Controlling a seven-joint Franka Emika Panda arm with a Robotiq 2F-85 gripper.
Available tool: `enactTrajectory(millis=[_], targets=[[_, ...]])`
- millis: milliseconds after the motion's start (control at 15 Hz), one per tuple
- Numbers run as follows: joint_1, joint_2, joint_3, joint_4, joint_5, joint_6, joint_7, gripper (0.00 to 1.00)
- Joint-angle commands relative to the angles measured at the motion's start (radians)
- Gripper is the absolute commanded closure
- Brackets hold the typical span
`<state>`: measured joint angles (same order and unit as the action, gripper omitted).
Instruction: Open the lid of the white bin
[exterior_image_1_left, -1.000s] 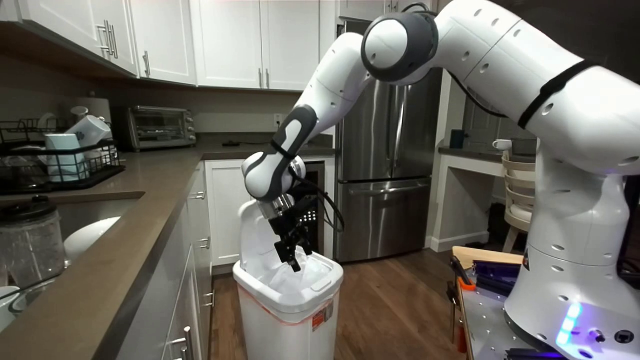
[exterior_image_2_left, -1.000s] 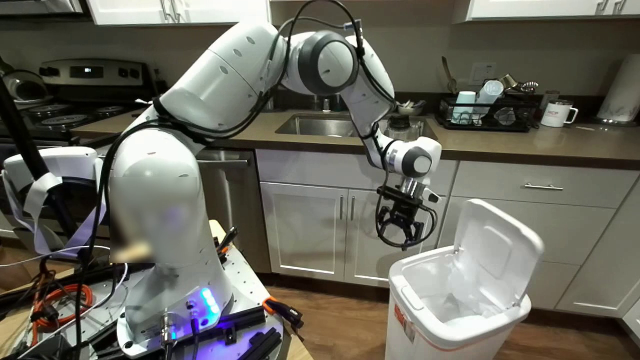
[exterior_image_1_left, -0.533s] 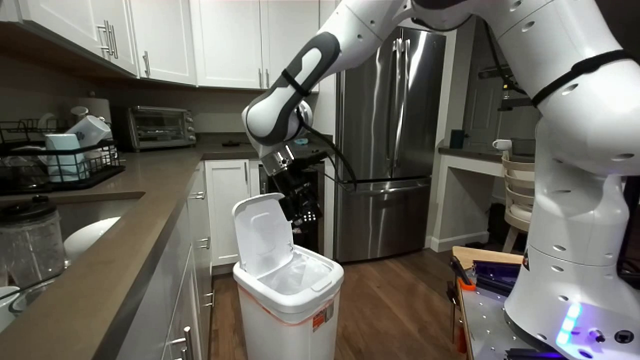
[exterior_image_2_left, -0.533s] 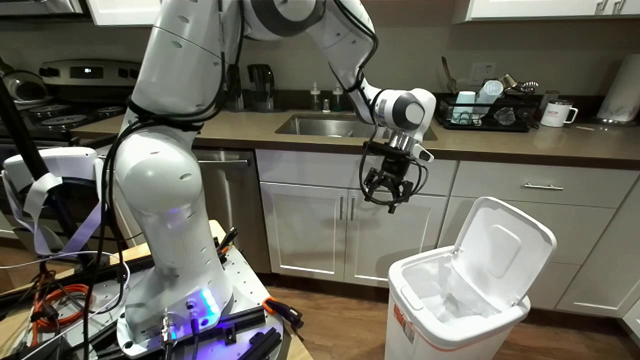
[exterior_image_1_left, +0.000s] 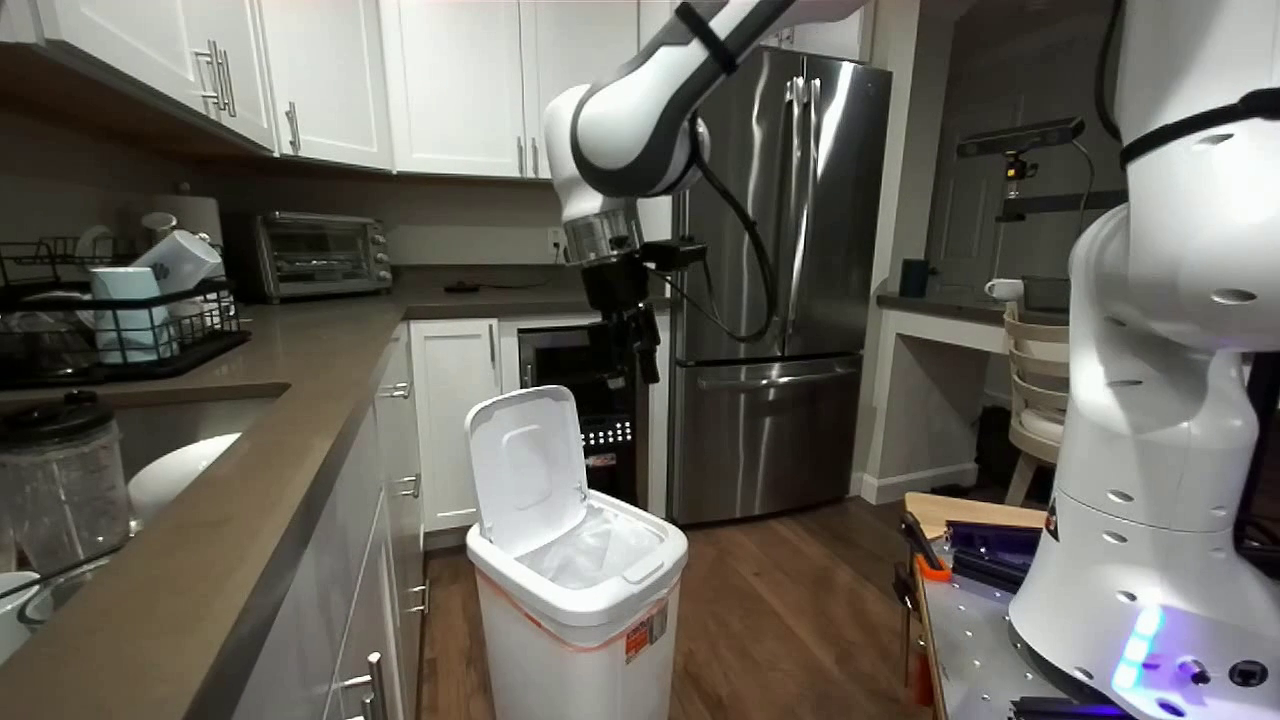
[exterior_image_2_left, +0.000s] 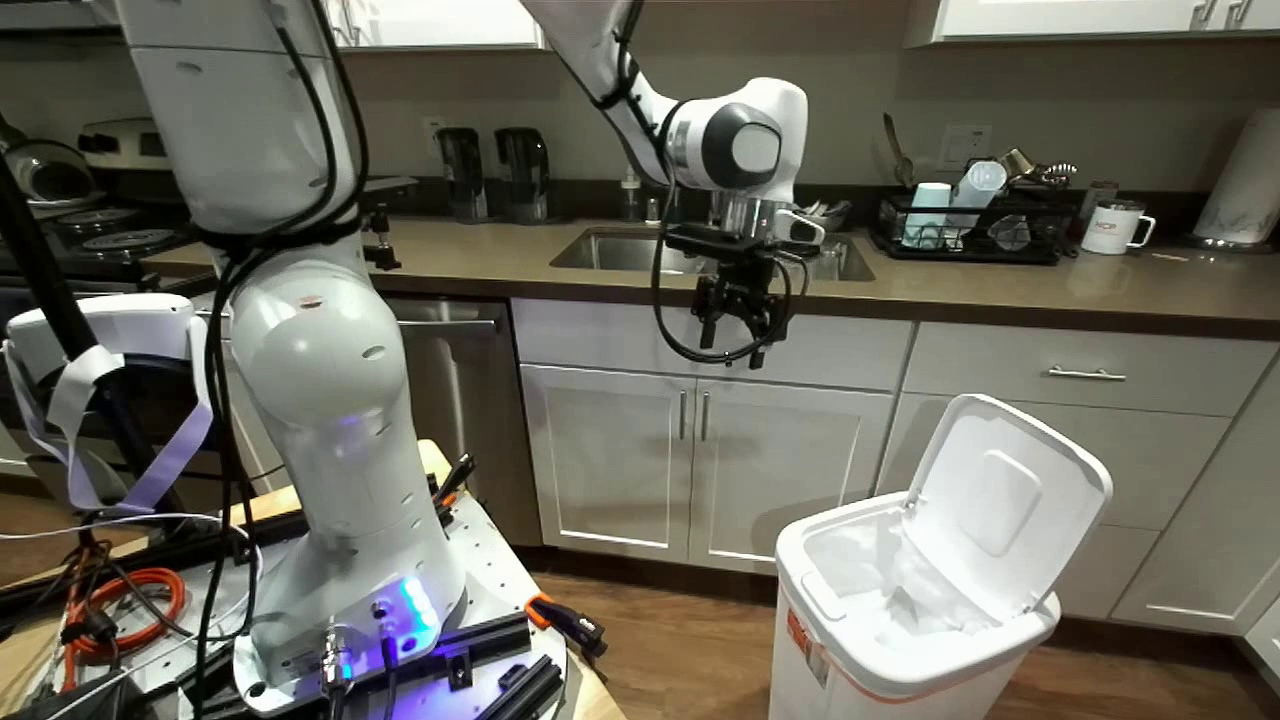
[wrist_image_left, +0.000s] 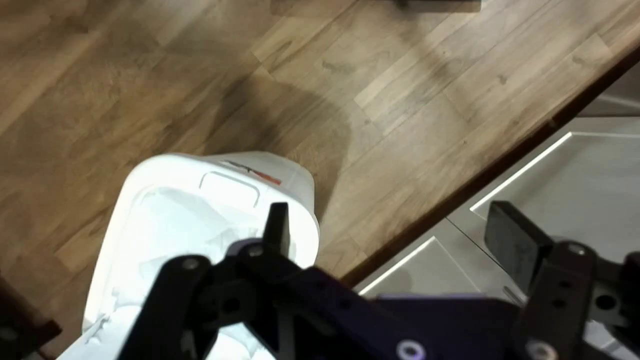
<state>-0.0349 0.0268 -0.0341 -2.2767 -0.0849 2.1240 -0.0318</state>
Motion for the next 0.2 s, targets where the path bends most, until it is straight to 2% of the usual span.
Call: enactTrajectory(millis=[0,133], targets=[[0.007,-0.053,0.007,-0.053,0.0,0.04,0.004,0.0],[0.018,-0.141,0.019,-0.143,0.001,0.083,0.019,0.0]])
